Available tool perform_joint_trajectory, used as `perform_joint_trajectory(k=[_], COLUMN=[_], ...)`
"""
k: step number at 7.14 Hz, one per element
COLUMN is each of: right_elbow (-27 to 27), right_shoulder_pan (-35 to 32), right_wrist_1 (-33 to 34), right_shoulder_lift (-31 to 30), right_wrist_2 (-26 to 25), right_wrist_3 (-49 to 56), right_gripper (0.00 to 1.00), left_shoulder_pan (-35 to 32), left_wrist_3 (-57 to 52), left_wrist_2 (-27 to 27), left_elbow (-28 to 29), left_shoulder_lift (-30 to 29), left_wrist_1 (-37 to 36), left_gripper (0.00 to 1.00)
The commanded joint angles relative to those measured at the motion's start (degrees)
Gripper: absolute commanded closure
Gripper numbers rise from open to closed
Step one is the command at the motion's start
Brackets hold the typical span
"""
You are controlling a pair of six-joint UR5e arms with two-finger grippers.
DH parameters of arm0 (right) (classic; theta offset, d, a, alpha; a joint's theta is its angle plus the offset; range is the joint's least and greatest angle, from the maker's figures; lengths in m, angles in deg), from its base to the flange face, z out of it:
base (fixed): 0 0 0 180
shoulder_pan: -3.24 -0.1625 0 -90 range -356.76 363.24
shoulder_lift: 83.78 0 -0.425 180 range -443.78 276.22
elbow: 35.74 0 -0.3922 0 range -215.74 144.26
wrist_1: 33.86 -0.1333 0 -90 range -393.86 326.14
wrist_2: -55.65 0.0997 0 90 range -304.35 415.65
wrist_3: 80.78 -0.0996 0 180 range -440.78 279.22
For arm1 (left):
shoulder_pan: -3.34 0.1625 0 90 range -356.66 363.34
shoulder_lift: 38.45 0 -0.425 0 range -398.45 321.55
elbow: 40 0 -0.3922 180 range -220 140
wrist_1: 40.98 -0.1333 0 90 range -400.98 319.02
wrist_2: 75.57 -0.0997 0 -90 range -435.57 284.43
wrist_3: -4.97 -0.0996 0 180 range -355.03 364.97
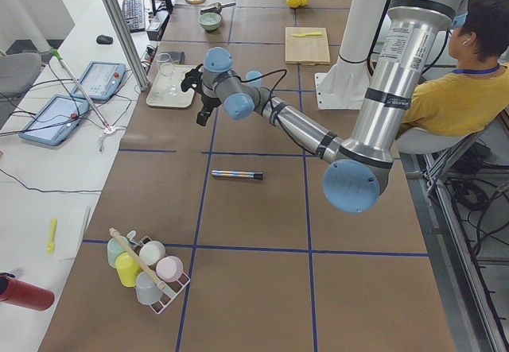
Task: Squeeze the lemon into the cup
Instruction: 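Reach the left gripper to the silver metal muddler and grasp it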
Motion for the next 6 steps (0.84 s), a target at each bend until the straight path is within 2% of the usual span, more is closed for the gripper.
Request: perform_joint_trajectory(k=[1, 3, 4, 6], right_elbow=[0.6, 0.6, 0.7, 0.4], right_shoulder_pan=[0.0, 0.0, 0.0, 0.0], right_wrist_1=[0.0, 0.0, 0.0, 0.0], right_shoulder_lift=[-0.1, -0.2, -0.2, -0.2], right_wrist_2=[-0.1, 0.0, 0.0, 0.2], right_wrist_3=[0.1, 0.1, 0.1, 0.1], right_gripper=[0.00, 0.00, 0.00, 0.00], left_shoulder_pan=[2.1, 4.0, 6.2, 7.9], left_wrist_3=[5.0, 10.6, 12.3, 12.6], left_wrist_2=[-5.6, -6.8, -10.9, -12.6], left_elbow=[-0.6, 0.4, 2.4, 10.0], left_shoulder_lift=[5.0, 8.8, 8.9, 8.8], left_wrist_1=[0.1, 0.3, 1.4, 10.5], left_gripper=[0.02, 0.31, 0.32, 0.31])
